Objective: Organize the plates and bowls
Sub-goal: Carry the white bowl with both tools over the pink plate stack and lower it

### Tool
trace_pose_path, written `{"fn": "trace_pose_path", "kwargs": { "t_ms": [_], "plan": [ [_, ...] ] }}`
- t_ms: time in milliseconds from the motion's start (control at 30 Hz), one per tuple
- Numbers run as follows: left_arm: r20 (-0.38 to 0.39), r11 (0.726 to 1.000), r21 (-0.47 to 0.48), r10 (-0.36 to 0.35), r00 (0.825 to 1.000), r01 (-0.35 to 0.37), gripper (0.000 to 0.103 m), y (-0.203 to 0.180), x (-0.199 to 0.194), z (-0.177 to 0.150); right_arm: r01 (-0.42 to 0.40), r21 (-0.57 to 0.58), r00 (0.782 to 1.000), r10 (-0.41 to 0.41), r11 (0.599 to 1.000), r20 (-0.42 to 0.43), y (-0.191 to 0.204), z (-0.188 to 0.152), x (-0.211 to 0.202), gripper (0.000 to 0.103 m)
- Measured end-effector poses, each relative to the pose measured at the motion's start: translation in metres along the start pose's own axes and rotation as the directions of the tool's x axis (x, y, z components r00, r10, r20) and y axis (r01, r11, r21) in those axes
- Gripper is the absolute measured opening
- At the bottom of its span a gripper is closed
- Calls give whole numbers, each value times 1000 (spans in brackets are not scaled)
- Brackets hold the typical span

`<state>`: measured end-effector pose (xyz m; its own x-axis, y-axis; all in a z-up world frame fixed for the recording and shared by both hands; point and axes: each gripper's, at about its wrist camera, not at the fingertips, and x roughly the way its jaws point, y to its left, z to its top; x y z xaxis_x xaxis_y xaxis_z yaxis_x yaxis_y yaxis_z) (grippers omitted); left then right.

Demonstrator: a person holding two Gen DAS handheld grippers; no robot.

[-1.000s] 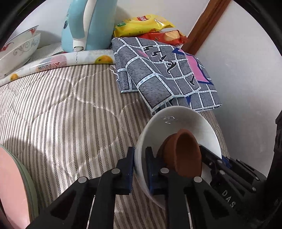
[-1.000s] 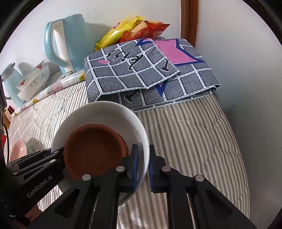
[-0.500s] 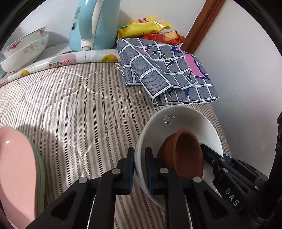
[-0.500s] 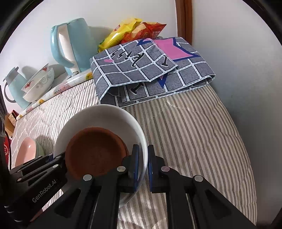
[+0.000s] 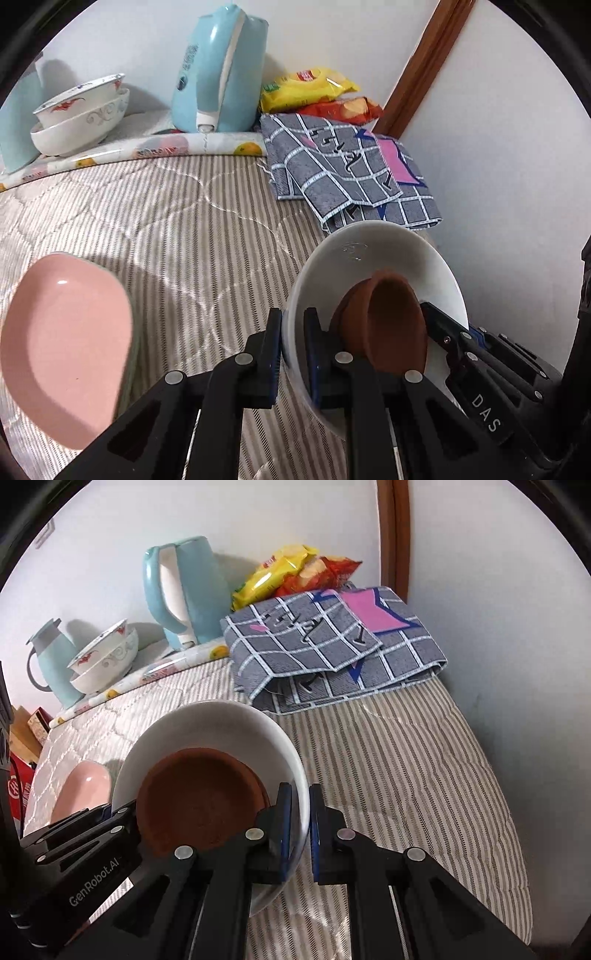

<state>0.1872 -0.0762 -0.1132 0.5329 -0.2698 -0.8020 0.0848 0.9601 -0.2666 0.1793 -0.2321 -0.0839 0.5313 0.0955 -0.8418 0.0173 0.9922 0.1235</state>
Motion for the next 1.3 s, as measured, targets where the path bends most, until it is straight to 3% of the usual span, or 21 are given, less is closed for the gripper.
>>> {"fn": "trace_pose_path", "kwargs": {
  "t_ms": [567,1300],
  "plan": [
    [65,999,-36,11,998,-8,12,47,-56,-12,-20,-41,998,22,999,53,62,-14,-36,8],
    [103,991,-120,71,992,-59,12,127,-94,-23,-99,-95,994,103,991,44,145,-27,-34,8]
  ]
}}
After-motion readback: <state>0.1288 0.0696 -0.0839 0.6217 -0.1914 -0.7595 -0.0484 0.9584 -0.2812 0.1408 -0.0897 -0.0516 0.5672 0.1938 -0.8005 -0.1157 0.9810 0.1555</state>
